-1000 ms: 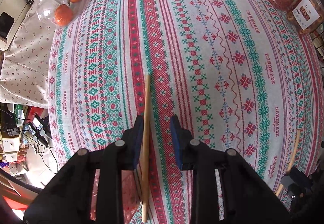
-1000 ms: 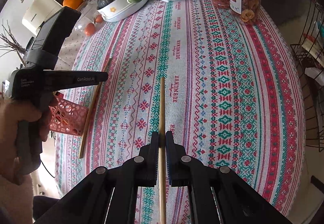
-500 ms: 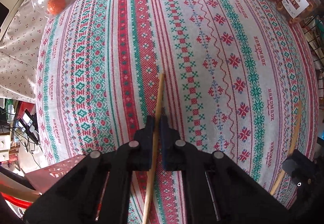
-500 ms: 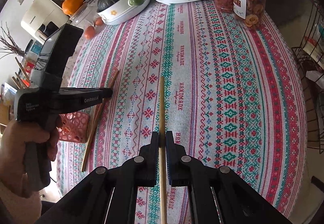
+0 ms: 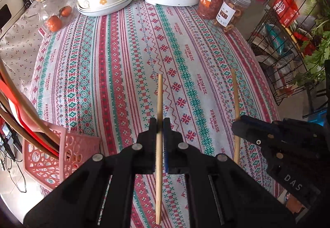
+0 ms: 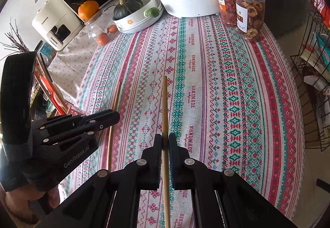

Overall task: Organize utensils
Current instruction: 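Lift the chopstick with the left gripper, lower it into the basket and open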

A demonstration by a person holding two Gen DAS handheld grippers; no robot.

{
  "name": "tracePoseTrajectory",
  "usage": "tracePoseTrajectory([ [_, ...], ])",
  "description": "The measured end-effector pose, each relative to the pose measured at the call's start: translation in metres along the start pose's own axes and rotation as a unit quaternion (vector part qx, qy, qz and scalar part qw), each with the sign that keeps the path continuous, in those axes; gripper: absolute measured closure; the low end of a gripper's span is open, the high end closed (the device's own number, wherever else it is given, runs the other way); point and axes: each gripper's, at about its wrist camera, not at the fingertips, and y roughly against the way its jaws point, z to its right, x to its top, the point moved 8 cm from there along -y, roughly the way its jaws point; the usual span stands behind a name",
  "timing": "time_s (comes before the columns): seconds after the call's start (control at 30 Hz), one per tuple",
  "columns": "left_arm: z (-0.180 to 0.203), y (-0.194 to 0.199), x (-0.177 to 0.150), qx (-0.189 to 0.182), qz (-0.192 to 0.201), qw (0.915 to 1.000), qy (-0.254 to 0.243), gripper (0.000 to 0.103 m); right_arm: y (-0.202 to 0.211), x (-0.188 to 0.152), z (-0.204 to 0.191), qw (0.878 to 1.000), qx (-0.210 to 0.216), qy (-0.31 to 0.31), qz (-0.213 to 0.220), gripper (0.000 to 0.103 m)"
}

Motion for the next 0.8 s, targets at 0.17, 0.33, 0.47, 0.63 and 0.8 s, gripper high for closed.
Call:
tracePoseTrajectory([
  [0.17,0.008,0.043,0.008,-0.029,0.052,0.9982,-0.005,0.096,0.018,0.004,-0.012,0.999,0.001,0.012,0.03,0.096],
  [0.33,0.0,0.088,-0.006,-0.05,0.112,0.9923,-0.019,0.097,0.036,0.006,-0.035,0.997,0.011,0.033,0.067,0.096],
  [0.47,-0.016,0.121,-0.015,-0.061,0.16,0.985,-0.019,0.097,0.048,-0.001,-0.056,0.994,0.011,0.055,0.098,0.097],
  [0.63,-0.043,0.165,-0.022,-0.075,0.232,0.9699,0.004,0.097,0.06,-0.006,-0.09,0.986,0.005,0.094,0.136,0.097],
  [0.8,-0.065,0.202,-0.025,-0.089,0.289,0.9529,0.025,0.097,0.08,0.001,-0.123,0.977,0.017,0.119,0.176,0.097],
])
